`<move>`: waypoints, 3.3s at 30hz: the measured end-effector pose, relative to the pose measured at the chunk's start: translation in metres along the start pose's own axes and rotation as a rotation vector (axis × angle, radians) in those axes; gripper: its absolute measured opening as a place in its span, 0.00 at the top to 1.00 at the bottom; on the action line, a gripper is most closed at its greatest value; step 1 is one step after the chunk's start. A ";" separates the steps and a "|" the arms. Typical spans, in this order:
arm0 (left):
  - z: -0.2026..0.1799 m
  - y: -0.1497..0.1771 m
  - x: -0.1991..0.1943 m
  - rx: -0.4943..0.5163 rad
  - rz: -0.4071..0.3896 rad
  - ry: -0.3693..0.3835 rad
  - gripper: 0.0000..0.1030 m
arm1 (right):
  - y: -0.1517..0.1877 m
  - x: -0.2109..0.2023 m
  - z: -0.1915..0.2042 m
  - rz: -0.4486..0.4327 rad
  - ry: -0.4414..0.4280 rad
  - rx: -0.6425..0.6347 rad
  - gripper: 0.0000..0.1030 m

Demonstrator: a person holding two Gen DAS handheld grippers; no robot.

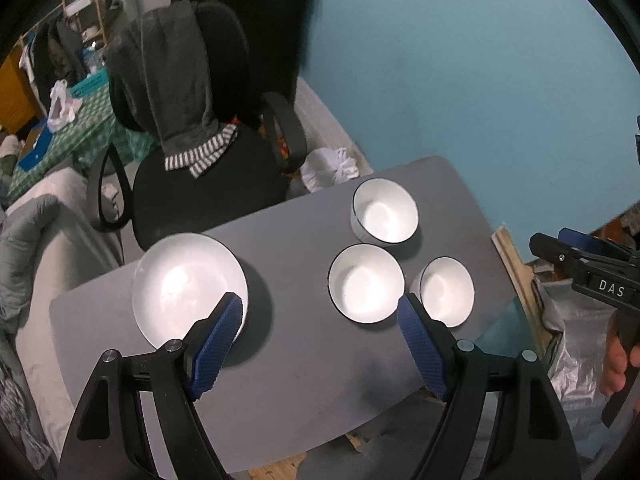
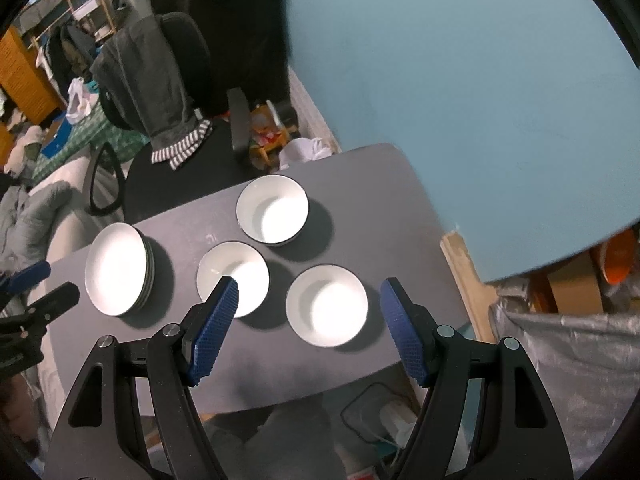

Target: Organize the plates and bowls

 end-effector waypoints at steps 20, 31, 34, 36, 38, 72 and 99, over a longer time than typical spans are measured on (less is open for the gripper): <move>0.001 0.034 0.115 -0.155 0.193 -0.129 0.21 | 0.017 0.139 0.012 0.209 -0.282 -0.194 0.30; 0.010 0.053 0.164 -0.194 0.291 -0.156 0.26 | 0.029 0.178 0.021 0.312 -0.344 -0.209 0.32; 0.011 0.057 0.170 -0.205 0.307 -0.152 0.26 | 0.032 0.183 0.024 0.331 -0.359 -0.212 0.33; 0.011 0.059 0.174 -0.209 0.316 -0.154 0.26 | 0.035 0.186 0.028 0.340 -0.366 -0.225 0.35; 0.009 0.061 0.176 -0.211 0.319 -0.152 0.27 | 0.039 0.189 0.031 0.347 -0.369 -0.244 0.37; -0.004 0.078 0.205 -0.329 0.425 -0.042 0.94 | 0.063 0.221 0.046 0.486 -0.338 -0.281 0.93; -0.004 0.071 0.186 -0.270 0.424 -0.038 0.94 | 0.056 0.207 0.057 0.493 -0.309 -0.231 0.94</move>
Point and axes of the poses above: each gripper's, at about its wrist camera, not at the fingertips, and x roughly the way its jaws point, z to its left, y to its underside, the point moved 5 cm from there along x, roughly the way its jaws point, and after that the axes turned 10 degrees about -z, right-handed, at the moved point
